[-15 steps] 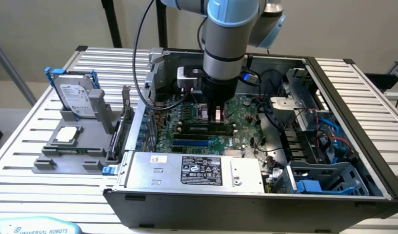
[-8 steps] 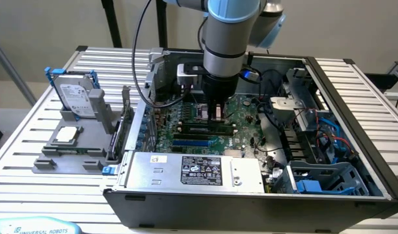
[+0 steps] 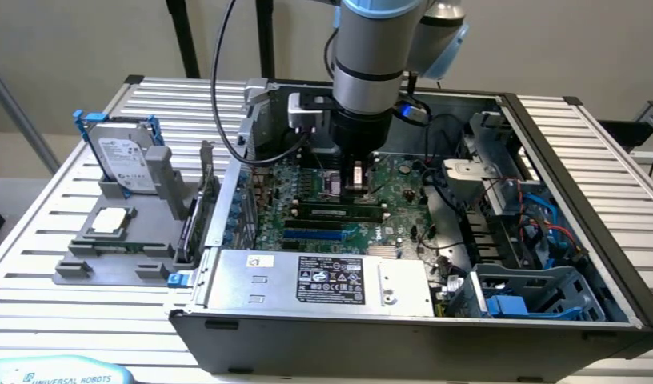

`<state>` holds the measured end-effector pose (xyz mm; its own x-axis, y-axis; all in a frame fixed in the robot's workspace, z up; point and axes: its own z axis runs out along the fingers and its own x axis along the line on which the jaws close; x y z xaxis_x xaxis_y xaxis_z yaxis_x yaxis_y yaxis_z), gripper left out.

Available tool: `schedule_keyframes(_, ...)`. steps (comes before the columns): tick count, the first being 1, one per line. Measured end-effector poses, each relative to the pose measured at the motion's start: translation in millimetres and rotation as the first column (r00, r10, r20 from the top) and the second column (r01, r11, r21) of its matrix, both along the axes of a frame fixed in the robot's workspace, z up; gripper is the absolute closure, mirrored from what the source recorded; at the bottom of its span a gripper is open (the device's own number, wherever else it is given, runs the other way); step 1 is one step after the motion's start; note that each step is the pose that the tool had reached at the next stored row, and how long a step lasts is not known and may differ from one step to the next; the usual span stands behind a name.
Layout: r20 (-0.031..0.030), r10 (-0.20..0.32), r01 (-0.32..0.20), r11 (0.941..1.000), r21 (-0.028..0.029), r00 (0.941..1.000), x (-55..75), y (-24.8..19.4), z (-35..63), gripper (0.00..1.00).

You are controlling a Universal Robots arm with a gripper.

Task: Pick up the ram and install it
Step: 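Insert the ram into the slot, then press down the ram until it locks into place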

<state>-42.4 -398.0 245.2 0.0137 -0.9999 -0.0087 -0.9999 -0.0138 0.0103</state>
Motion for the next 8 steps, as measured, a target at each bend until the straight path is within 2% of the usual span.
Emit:
schedule_keyframes(1, 0.0000, 0.000, 0.000, 1.0000, 0.0000, 1.0000, -0.2, 0.0, 0.0, 0.87)
schedule_keyframes(3, -0.0001, 0.000, 0.000, 1.0000, -0.0001, 1.0000, -0.2, 0.0, 0.1, 0.89)
schedule_keyframes(8, -0.0001, 0.000, 0.000, 1.0000, -0.0002, 1.0000, -0.2, 0.0, 0.1, 0.89)
